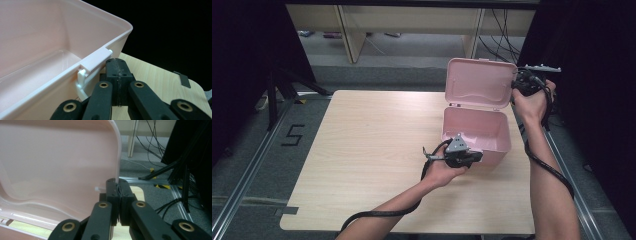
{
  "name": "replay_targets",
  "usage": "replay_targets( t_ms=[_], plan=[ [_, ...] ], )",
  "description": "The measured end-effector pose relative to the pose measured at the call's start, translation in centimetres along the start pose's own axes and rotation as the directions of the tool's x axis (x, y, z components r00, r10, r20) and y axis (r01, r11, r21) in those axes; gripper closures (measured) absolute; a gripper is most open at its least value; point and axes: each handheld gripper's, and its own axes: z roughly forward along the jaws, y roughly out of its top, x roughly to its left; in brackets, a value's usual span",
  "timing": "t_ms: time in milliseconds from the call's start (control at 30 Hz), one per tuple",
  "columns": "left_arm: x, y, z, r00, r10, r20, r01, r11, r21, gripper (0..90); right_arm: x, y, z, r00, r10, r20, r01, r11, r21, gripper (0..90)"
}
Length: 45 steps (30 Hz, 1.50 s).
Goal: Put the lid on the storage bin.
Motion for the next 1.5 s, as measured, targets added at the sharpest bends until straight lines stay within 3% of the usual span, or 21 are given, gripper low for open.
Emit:
replay_targets(
  t_ms=[133, 300, 333, 400, 467, 500, 533, 1500],
  plan=[
    [0.1, 0.1, 0.0, 1.0000, -0.001, -0.003, 0.001, 1.0000, -0.001, 90.0, -0.2, -0.3, -0.1, 0.9997, -0.022, 0.008, 0.022, 1.000, -0.004, 89.8],
    [0.2, 0.3, 0.0, 1.0000, 0.003, -0.009, -0.003, 1.0000, -0.001, 90.0, -0.1, -0.8, -0.4, 0.9999, -0.007, 0.014, 0.007, 1.000, -0.005, 89.8],
    [0.2, 0.3, 0.0, 1.0000, 0.004, -0.009, -0.004, 1.0000, -0.001, 90.0, -0.3, -0.8, -0.4, 0.9994, -0.031, 0.014, 0.031, 0.999, -0.013, 89.8],
    [0.2, 0.3, 0.0, 0.9999, 0.003, -0.010, -0.004, 1.0000, -0.002, 90.0, -0.1, -1.0, -0.5, 0.9998, -0.015, 0.016, 0.015, 1.000, -0.013, 89.7],
    [0.2, 0.3, 0.0, 0.9999, 0.003, -0.011, -0.003, 1.0000, -0.002, 90.0, -0.2, -1.2, -0.5, 0.9991, -0.038, 0.017, 0.039, 0.999, -0.024, 89.7],
    [0.2, 0.3, 0.0, 0.9999, 0.004, -0.011, -0.004, 1.0000, -0.002, 90.0, 0.0, -1.3, -0.6, 0.9996, -0.017, 0.021, 0.018, 1.000, -0.022, 89.7],
    [0.2, 0.4, 0.0, 0.9999, 0.004, -0.012, -0.004, 1.0000, -0.002, 90.0, -0.1, -1.3, -0.6, 0.9994, -0.027, 0.022, 0.027, 0.999, -0.026, 89.7],
    [0.1, 0.5, 0.2, 0.9998, 0.008, -0.019, -0.008, 1.0000, 0.004, 90.0, 0.0, -3.1, -2.0, 0.9977, -0.067, 0.013, 0.068, 0.993, -0.093, 89.4]
  ],
)
